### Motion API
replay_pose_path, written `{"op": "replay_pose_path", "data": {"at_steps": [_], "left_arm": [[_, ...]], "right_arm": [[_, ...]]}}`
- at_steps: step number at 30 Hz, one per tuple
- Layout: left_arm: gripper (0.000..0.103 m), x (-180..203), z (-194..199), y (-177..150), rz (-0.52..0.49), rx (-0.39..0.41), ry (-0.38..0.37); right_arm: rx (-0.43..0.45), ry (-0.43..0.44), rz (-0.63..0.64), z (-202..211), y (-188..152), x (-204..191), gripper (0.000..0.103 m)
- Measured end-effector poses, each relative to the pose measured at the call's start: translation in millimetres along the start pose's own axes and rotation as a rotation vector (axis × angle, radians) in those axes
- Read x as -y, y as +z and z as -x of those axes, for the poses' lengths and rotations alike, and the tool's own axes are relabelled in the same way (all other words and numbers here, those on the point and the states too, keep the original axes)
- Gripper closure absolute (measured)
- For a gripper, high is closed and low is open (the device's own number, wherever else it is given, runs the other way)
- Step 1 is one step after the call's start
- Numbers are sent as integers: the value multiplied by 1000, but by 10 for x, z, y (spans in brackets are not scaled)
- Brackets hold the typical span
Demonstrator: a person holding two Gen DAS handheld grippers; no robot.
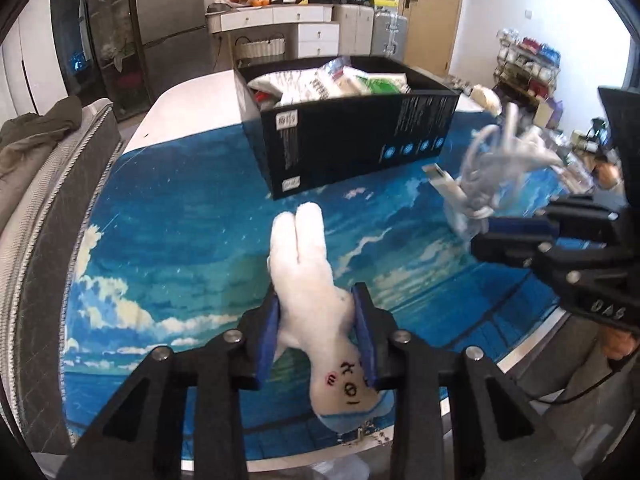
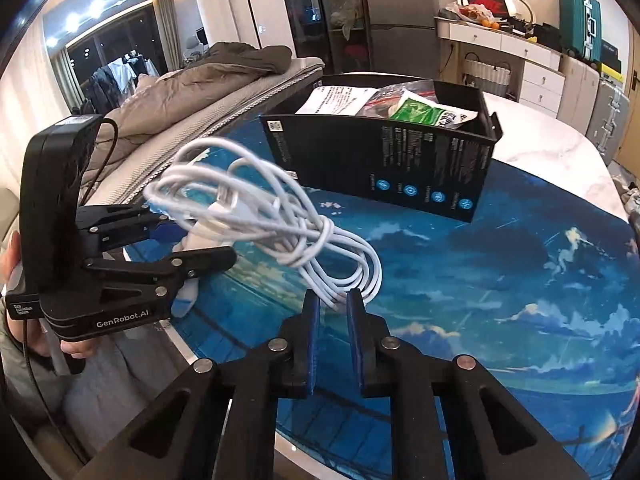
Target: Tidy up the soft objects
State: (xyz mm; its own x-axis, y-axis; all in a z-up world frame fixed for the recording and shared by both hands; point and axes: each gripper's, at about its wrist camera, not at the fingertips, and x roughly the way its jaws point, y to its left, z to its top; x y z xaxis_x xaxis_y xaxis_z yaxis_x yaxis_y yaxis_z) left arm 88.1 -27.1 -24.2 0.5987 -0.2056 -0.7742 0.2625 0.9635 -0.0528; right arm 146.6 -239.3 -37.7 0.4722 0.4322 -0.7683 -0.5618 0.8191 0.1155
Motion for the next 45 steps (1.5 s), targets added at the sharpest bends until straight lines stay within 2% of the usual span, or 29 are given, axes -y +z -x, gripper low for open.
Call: {"op": "replay_pose_path", "data": {"at_steps": [7, 11, 12, 14, 15, 16, 17, 23, 24, 25, 26, 27, 29, 35, 40, 45], "left_arm": [[70, -108, 57, 86, 23, 36, -19], [70, -160, 76, 76, 36, 39, -16], [70, -159, 80, 72, 39, 40, -16], [70, -195, 65, 80, 54, 38, -16], [70, -173, 69, 47, 58, 36, -13], [70, -186, 63, 43, 63, 33, -11], [70, -202, 57, 26, 67, 32, -10], [70, -249, 50, -12, 83, 25, -14], [70, -248, 46, -20, 82, 24, -11], [70, -243, 38, -22, 80, 22, -11], [70, -233, 34, -23, 77, 23, -14], [70, -227, 31, -25, 75, 24, -15], [70, -217, 20, -26, 74, 23, -16], [70, -188, 14, -13, 76, 27, -27], [70, -124, 29, 30, 58, 39, -31], [70, -59, -7, 64, 52, 41, -41]], "right_arm": [[25, 8, 12, -4, 5, -34, 101], [27, 5, 23, 49, 38, -69, 101], [24, 1, 26, 55, 44, -80, 99], [34, -29, 32, 70, 73, -93, 86], [43, -45, 26, 80, 101, -89, 74], [53, -47, 21, 89, 130, -78, 57], [57, -40, 18, 114, 169, -57, 50], [-42, 17, 79, -183, 351, -185, 48], [-66, 26, 115, -239, 353, -268, 51], [-79, 29, 145, -284, 353, -339, 61], [-89, 30, 160, -316, 329, -387, 72], [-102, 31, 165, -345, 317, -415, 92], [-129, 32, 181, -388, 292, -461, 92], [-114, 44, 174, -296, 232, -488, 92], [-81, 18, 117, -125, 174, -366, 92], [-83, -33, 32, -120, 127, -197, 92]]}}
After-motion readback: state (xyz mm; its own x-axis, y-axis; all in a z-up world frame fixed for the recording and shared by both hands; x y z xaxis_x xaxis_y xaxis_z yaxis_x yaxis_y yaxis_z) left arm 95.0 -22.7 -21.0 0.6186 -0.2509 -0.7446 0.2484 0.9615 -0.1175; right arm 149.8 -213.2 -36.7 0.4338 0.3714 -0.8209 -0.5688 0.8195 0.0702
